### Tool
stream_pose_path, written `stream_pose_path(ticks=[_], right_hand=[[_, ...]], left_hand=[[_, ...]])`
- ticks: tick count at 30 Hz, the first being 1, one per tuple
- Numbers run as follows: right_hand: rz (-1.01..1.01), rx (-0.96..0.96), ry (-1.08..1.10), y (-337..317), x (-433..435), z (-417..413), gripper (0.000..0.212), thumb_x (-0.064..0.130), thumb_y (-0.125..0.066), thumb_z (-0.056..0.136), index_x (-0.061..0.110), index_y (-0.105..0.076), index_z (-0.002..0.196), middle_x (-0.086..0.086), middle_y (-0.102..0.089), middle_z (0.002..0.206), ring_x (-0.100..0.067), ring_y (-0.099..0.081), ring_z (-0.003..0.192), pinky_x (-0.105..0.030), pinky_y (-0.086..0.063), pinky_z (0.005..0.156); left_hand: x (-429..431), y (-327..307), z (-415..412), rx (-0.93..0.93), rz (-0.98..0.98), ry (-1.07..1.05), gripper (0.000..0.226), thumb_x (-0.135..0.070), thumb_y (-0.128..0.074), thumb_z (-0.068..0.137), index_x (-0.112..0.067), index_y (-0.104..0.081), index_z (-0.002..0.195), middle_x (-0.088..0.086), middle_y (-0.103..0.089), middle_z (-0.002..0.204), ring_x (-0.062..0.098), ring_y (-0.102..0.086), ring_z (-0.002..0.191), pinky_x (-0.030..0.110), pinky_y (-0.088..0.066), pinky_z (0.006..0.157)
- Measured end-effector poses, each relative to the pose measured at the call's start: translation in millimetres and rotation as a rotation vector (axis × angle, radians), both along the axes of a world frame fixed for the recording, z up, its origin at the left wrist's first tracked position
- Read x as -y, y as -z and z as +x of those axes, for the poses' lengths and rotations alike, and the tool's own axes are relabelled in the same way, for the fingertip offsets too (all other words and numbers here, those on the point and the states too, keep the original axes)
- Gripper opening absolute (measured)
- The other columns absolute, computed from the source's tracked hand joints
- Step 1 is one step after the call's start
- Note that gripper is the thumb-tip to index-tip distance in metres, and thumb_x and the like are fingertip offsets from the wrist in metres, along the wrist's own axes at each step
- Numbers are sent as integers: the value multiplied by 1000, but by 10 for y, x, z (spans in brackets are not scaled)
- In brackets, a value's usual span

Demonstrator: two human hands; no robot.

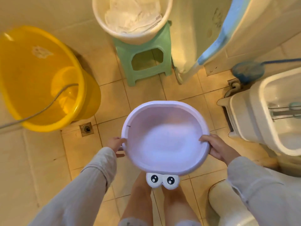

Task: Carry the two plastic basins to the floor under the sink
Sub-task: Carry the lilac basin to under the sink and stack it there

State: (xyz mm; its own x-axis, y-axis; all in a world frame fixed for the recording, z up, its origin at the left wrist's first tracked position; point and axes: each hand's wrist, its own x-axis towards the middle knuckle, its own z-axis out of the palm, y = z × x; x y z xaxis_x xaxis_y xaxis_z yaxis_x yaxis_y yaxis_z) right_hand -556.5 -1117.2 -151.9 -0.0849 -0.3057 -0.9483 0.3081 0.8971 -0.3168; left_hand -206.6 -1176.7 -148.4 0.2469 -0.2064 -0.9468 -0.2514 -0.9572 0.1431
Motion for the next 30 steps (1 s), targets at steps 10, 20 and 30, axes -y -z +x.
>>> stream_pose_path(ticks=[10, 20, 30], right_hand=[[-102, -112, 191, -1170, -553, 154, 27, -3, -54, 85, 1, -60, 111, -13, -66, 86, -26, -61, 80, -38, -53, 68], [-247, -199, 456, -1776, -1093, 8, 22, -2, -52, 86, 8, -60, 104, -9, -65, 85, -24, -59, 77, -35, -51, 66], [-201, -244, 1016, -1663, -2358, 896, 26, 1, -56, 85, 10, -62, 108, -9, -65, 88, -25, -60, 82, -35, -51, 67]], left_hand=[[-4, -1428, -116, 34, -223, -6, 38, -5, -61, 83, -2, -56, 121, 22, -62, 119, 35, -61, 99, 42, -52, 80], [308, -1960, -610, -167, -337, 191, 11, -4, -61, 84, -9, -56, 76, 10, -51, 59, 21, -47, 55, 32, -46, 56], [266, -1866, -1133, -243, -270, 674, 22, -6, -59, 84, -14, -50, 65, 7, -40, 62, 18, -39, 55, 26, -43, 52]])
